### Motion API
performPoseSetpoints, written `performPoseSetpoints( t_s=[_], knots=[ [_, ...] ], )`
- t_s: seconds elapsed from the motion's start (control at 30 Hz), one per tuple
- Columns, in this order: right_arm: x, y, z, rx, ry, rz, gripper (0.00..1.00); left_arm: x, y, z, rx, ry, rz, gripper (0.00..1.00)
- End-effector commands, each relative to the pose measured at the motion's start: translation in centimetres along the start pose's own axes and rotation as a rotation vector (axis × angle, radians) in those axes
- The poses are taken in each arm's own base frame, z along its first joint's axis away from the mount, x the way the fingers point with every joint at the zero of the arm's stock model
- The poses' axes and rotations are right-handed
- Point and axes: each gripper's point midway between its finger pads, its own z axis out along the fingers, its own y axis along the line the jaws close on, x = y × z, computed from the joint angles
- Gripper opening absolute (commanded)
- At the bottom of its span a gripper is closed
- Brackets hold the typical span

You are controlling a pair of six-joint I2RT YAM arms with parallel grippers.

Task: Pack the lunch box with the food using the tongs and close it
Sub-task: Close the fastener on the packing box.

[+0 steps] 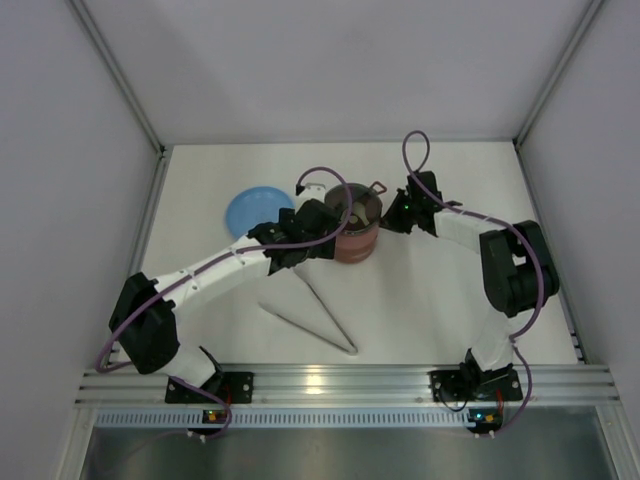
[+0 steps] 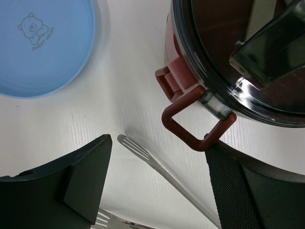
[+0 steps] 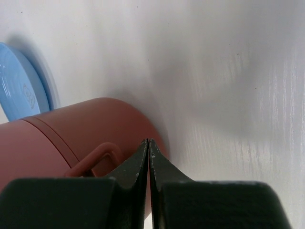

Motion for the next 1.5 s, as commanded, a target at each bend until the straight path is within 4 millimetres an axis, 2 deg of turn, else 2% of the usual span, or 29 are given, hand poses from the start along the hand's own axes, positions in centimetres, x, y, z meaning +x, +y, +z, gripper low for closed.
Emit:
performPoseSetpoints(
  t_s=[0.0, 0.77, 1.47],
  knots=[
    [-3.1, 2.3, -0.1, -0.077, -0.073, -0.002, 0.0, -1.7, 0.4, -1.0, 0.007, -0.035, -0.034, 0.83],
    [-3.7, 1.9, 0.3, -0.079, -0.068, 0.008, 0.0, -2.1, 2.0, -0.4, -0.026, -0.022, -0.057, 0.83],
    [-3.5, 1.6, 0.5, -0.075, -0.059, 0.005, 0.0, -1.9, 2.5, -0.2, -0.039, -0.01, -0.055, 0.83]
  ],
)
